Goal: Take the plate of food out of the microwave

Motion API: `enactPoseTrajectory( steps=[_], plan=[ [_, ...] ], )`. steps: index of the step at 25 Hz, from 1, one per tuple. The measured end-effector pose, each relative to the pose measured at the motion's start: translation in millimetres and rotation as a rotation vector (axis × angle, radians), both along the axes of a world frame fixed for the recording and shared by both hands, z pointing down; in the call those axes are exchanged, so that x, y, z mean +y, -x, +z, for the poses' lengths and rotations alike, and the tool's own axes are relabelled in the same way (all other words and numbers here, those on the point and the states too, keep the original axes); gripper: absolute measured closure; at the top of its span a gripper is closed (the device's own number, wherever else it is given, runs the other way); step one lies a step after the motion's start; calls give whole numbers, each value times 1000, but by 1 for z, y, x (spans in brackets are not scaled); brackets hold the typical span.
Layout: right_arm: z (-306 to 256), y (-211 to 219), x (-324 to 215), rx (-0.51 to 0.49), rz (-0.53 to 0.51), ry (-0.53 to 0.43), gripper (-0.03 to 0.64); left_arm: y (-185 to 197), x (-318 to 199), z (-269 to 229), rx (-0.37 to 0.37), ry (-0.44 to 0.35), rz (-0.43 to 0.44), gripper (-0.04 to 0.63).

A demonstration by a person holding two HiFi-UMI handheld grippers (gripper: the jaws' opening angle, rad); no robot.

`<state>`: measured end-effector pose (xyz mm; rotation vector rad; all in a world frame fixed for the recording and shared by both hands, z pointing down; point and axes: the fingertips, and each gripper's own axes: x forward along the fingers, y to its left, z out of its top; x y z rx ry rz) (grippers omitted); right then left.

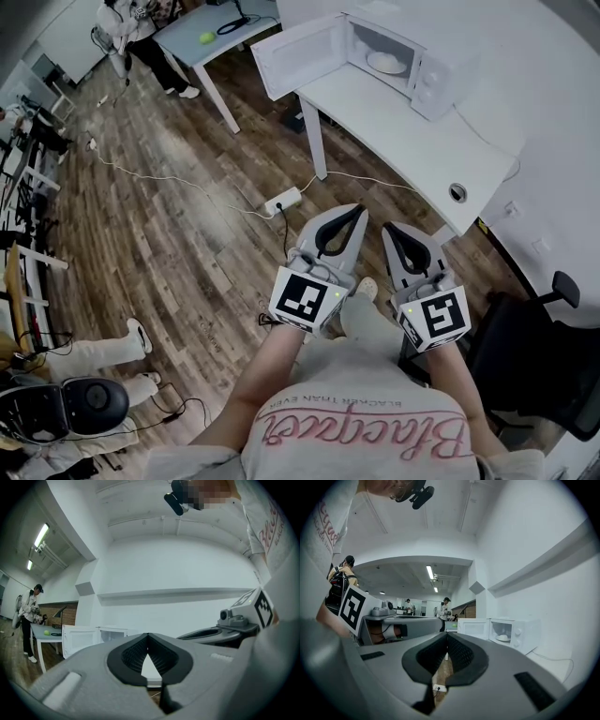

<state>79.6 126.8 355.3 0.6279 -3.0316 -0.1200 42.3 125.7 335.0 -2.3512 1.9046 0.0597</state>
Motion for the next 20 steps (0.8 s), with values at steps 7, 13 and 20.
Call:
enactPoseTrajectory(
  steps=[7, 13, 20],
  plan=[
    [-6, 24, -35, 7, -33, -3, 604, 24, -37, -7, 5, -2, -26, 590],
    [-9, 31, -74, 12, -44, 6, 604, 32, -75, -11, 11, 7, -38, 591],
    [-11, 37, -111, 5, -61, 15, 604, 34, -111, -8, -5, 31, -45, 591]
  ],
)
